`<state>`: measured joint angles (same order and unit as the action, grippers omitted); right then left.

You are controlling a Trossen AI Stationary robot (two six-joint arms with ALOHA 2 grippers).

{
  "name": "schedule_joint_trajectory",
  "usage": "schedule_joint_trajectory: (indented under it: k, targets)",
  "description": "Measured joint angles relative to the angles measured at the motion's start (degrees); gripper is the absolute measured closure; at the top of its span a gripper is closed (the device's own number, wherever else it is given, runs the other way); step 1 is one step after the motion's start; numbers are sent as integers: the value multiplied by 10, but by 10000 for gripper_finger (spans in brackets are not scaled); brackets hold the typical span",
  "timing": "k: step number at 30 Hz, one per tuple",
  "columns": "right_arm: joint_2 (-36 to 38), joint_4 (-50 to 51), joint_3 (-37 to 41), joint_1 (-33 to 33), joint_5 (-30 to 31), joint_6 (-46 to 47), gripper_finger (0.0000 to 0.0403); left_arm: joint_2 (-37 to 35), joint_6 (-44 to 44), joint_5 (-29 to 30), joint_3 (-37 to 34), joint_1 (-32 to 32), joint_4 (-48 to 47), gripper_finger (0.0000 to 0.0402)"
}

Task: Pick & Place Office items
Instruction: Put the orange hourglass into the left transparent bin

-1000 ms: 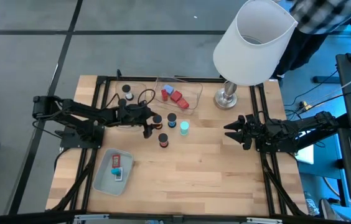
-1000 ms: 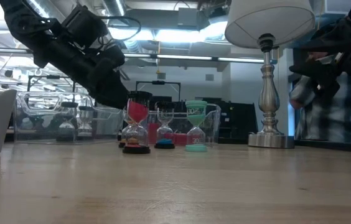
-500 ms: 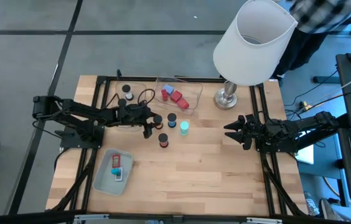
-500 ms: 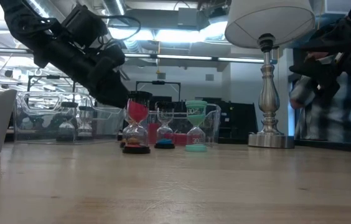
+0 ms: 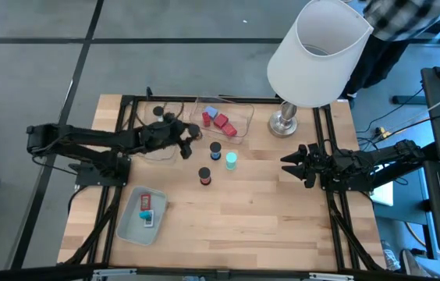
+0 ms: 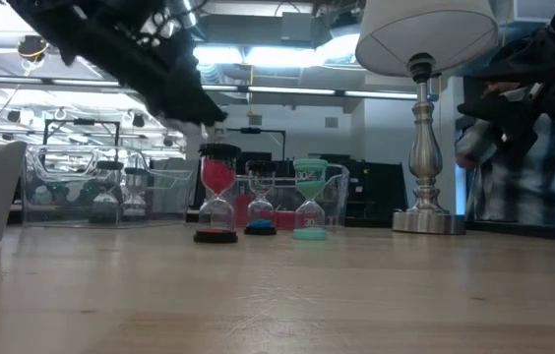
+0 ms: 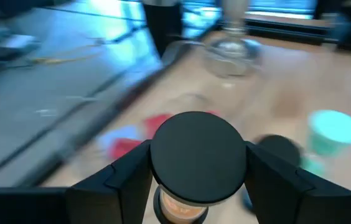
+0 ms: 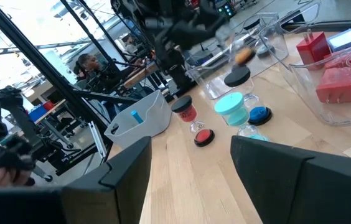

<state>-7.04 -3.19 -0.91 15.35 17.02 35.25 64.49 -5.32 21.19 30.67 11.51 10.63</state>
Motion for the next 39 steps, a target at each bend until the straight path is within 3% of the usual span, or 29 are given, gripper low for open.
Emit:
schedule_joint_trajectory:
  k: [9,16,23,30,39]
  targets:
    - [0,0,0,0,0,0,179,-95,-57,169,12,0,-139,188]
    - [0,0,0,0,0,0,179,-99,-124,267,-4,10,-192,187]
    - [0,0,0,0,0,0,179,-77,-155,246,-53,65,-129,187]
    - [0,0,0,0,0,0,179,-25,-159,181,-86,122,-27,187]
    - [0,0,0,0,0,0,179,50,-166,143,-91,151,48,185]
